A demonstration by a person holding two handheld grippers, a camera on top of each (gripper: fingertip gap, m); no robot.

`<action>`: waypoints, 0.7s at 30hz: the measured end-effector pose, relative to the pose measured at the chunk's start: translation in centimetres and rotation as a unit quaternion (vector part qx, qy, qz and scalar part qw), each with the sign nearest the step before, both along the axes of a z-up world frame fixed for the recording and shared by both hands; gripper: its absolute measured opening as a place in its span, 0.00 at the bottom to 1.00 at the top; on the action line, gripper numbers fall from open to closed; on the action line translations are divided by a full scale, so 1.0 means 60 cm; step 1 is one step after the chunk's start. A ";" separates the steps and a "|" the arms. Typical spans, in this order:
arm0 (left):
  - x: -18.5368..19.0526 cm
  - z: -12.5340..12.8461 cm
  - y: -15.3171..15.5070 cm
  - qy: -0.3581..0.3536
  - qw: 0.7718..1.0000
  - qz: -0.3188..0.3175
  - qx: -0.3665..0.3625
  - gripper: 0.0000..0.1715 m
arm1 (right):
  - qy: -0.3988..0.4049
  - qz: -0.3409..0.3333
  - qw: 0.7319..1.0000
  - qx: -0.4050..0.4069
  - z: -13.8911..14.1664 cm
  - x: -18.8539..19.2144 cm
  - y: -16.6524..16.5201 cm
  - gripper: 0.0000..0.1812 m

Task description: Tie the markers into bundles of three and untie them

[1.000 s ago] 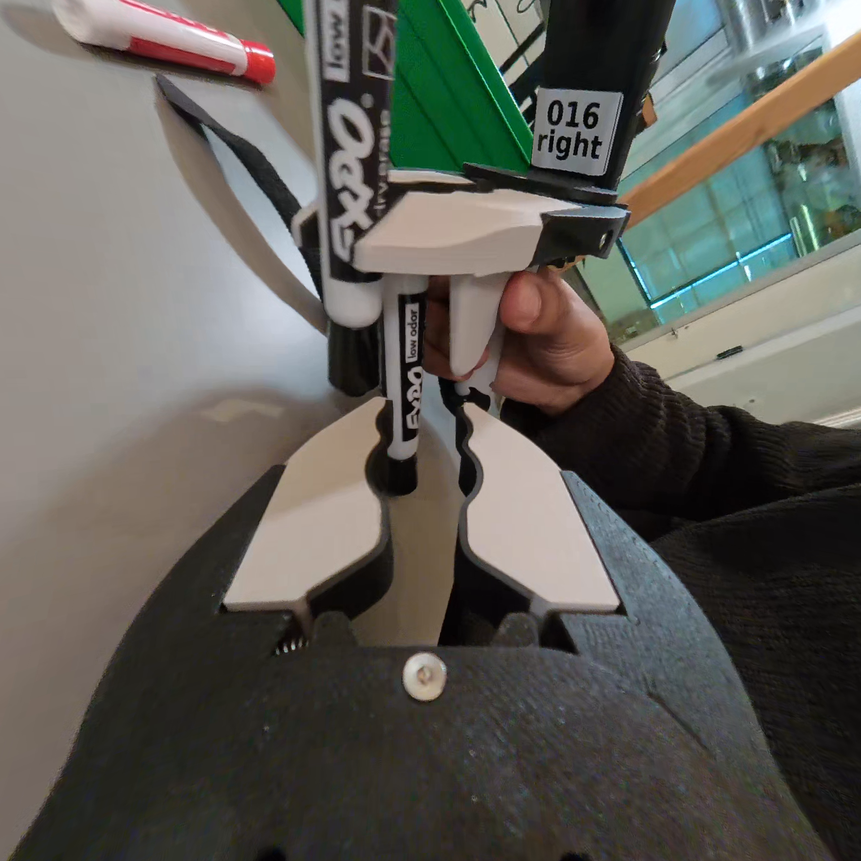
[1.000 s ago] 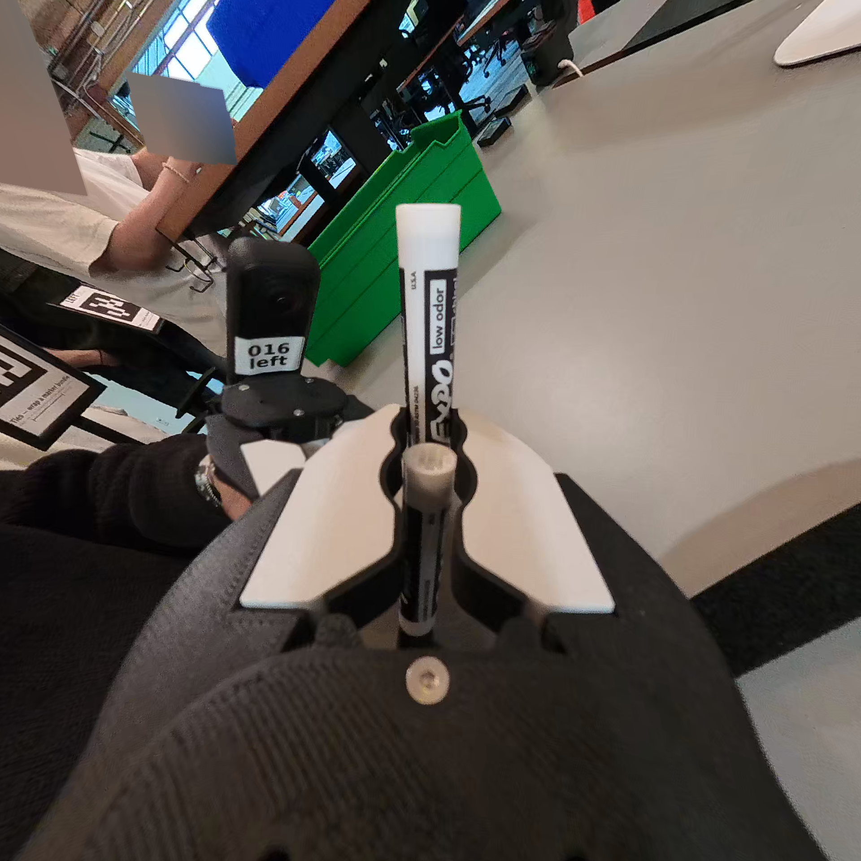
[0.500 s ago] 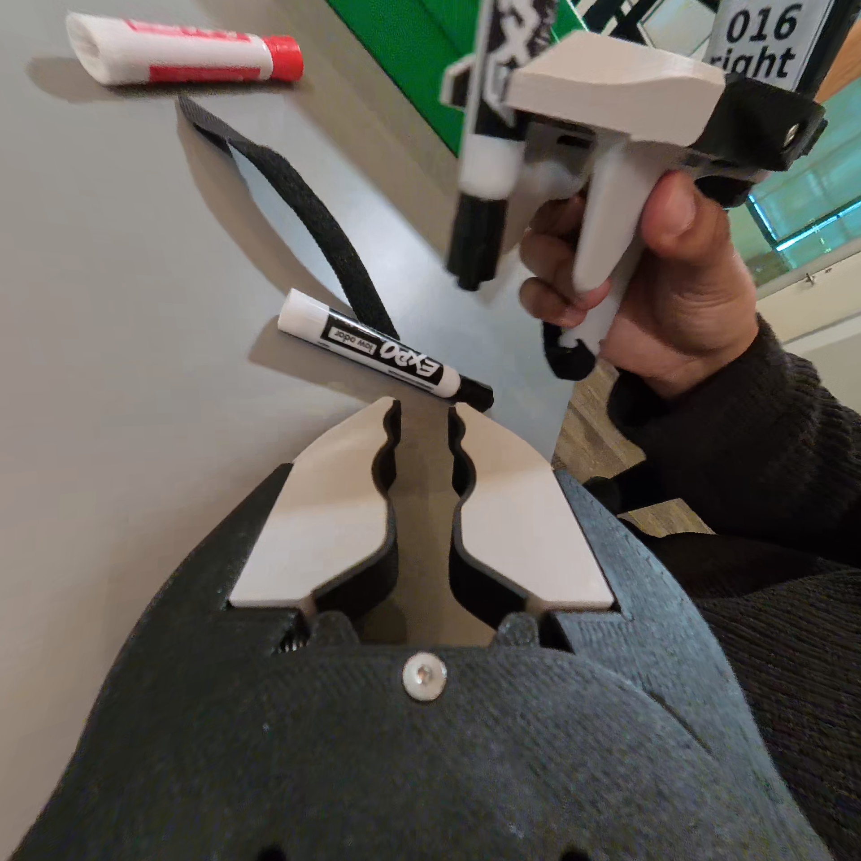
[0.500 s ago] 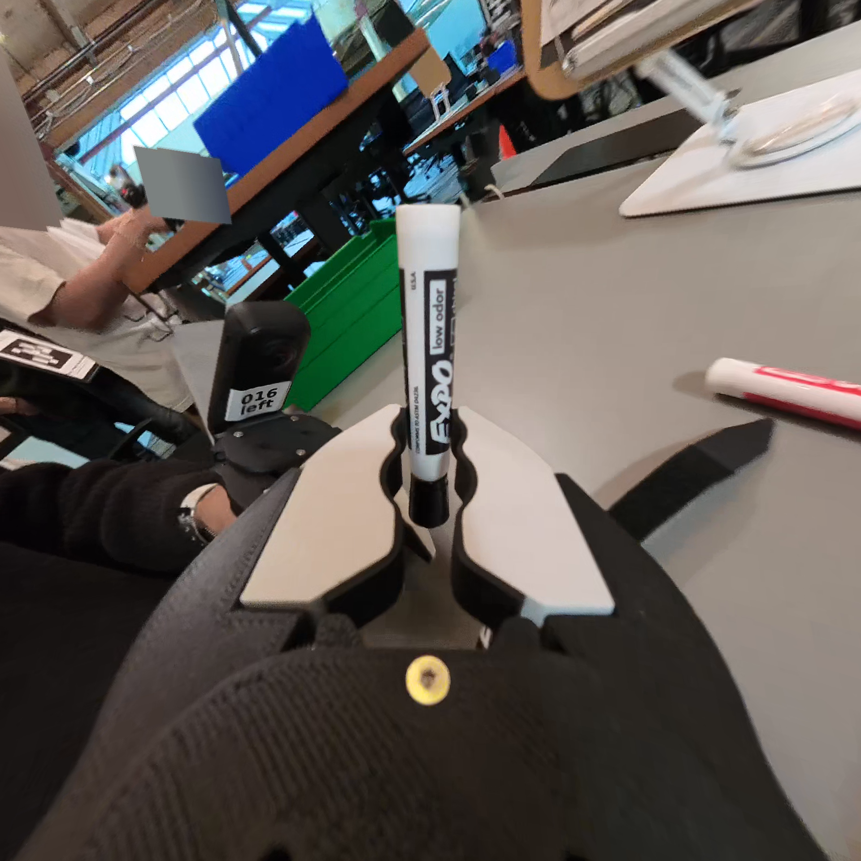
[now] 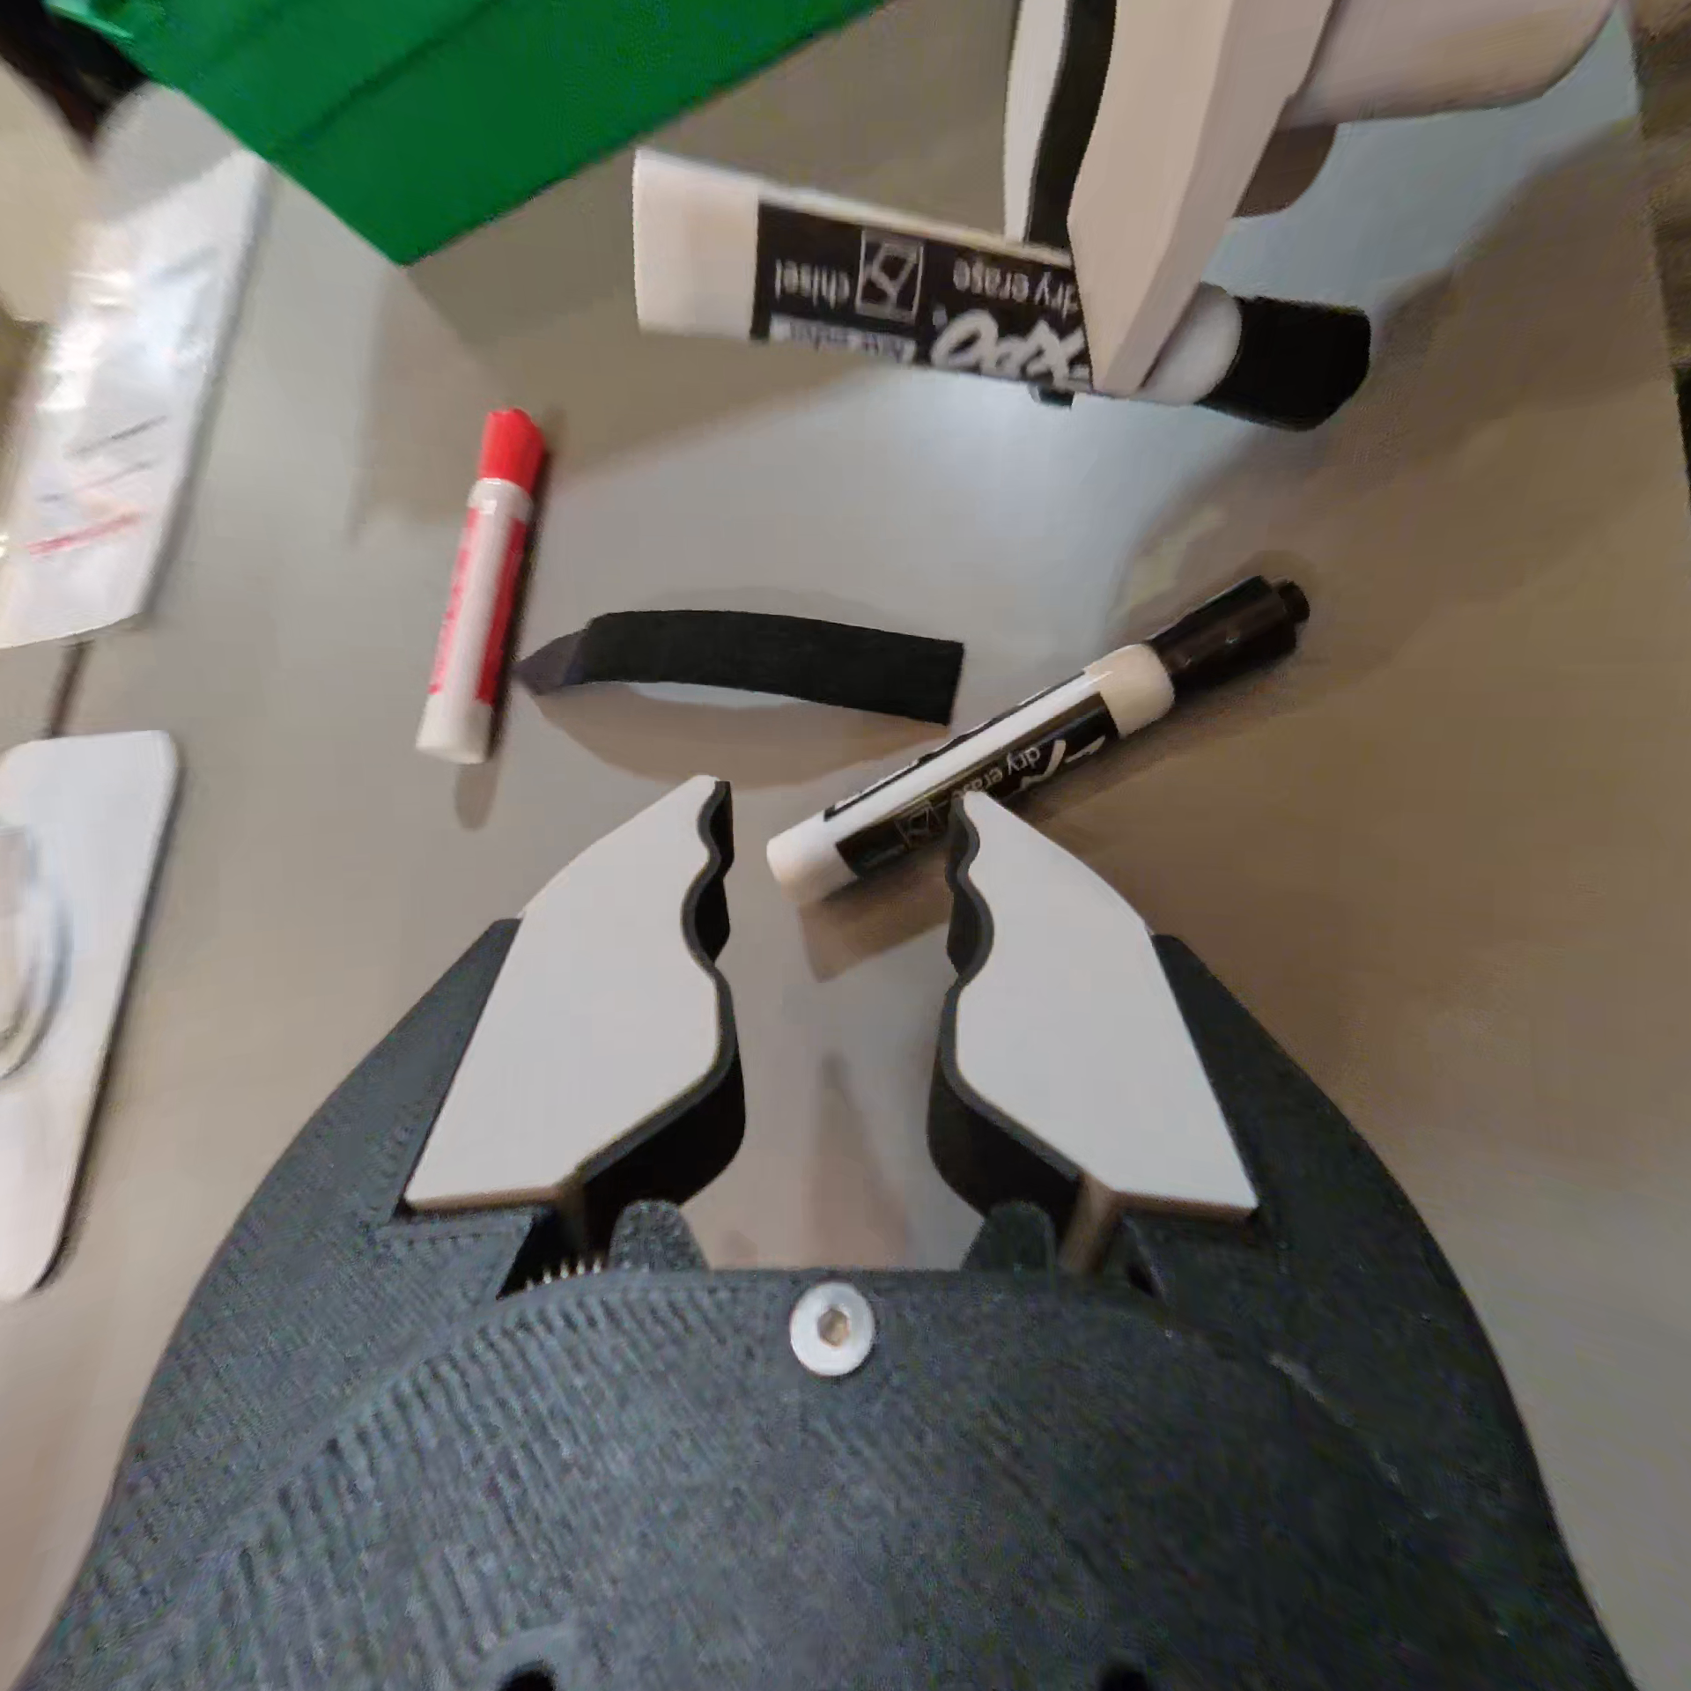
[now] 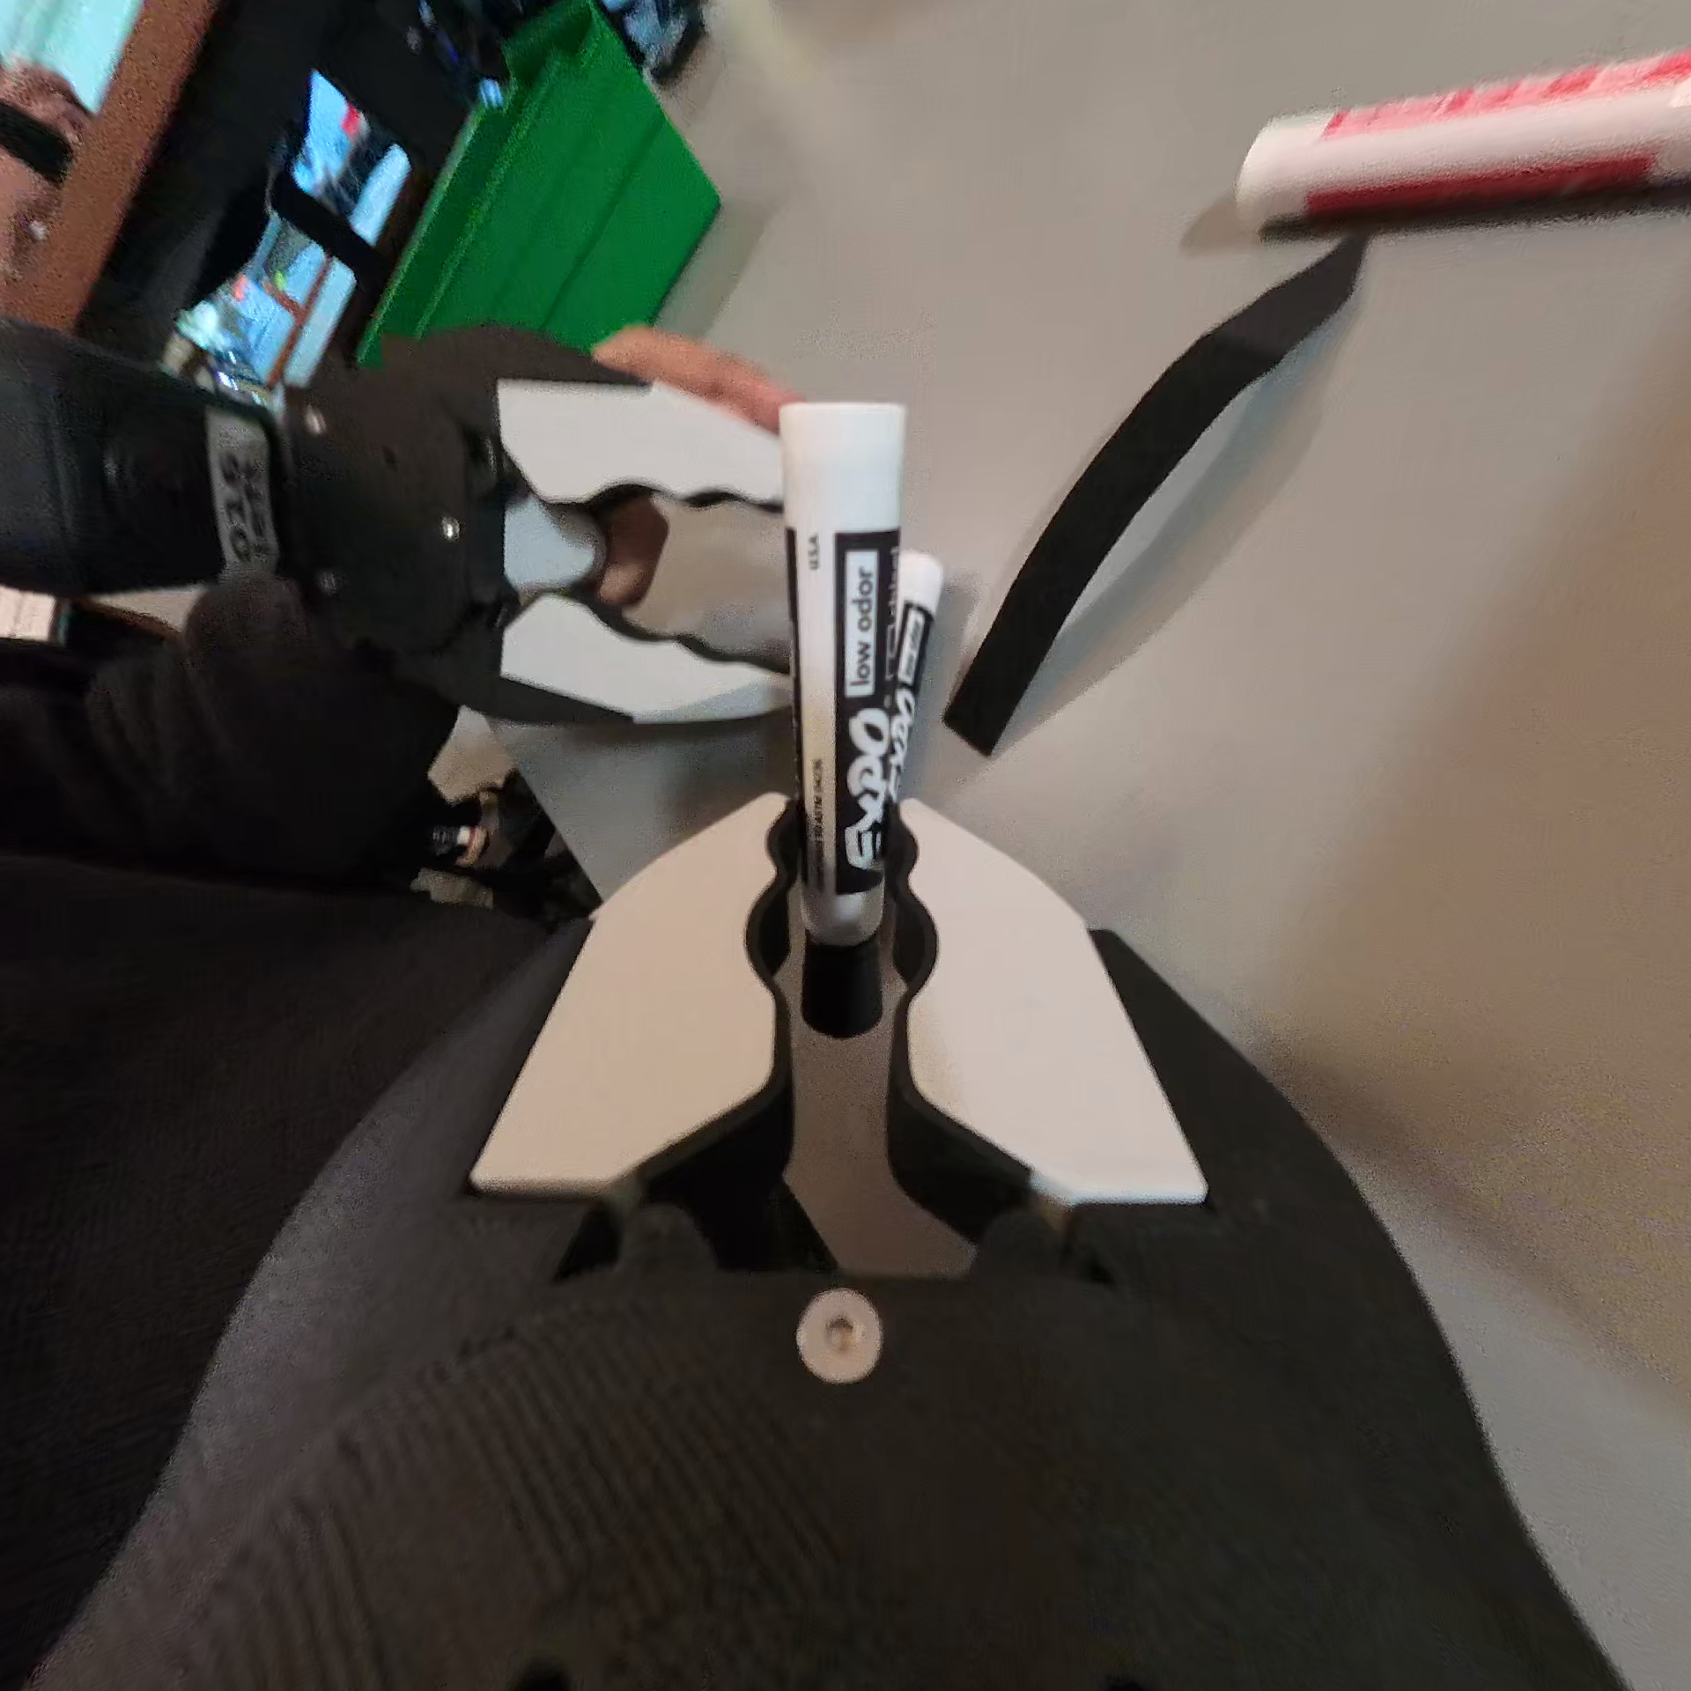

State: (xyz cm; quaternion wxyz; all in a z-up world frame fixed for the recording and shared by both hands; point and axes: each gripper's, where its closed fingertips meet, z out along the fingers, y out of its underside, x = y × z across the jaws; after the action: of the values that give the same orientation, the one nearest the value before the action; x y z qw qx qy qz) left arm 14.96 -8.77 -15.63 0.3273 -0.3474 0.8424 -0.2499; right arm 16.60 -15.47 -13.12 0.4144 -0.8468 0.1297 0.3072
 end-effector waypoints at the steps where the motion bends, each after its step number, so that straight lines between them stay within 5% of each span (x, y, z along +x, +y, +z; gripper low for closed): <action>1: 0.002 -0.010 -0.003 0.025 0.999 -0.018 -0.009 0.27 | -0.005 0.008 1.000 -0.021 -0.011 -0.005 0.000 0.10; 4: -0.004 -0.030 -0.014 0.079 0.994 -0.055 -0.051 0.25 | -0.052 0.024 0.995 -0.080 -0.043 -0.013 -0.003 0.10; 13: -0.045 -0.042 -0.003 0.077 0.996 -0.048 -0.021 0.18 | -0.125 0.047 0.979 -0.152 -0.078 -0.025 0.022 0.10; 21: -0.035 -0.022 0.000 0.045 0.994 -0.012 -0.095 0.19 | -0.186 0.037 0.970 -0.154 -0.085 -0.034 0.050 0.10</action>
State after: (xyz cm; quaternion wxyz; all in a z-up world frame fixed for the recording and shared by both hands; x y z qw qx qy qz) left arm 12.85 -8.78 -16.94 0.2522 -0.3778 0.8328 -0.3165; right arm 14.57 -12.44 -18.20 0.2847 -0.9468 0.0645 0.1355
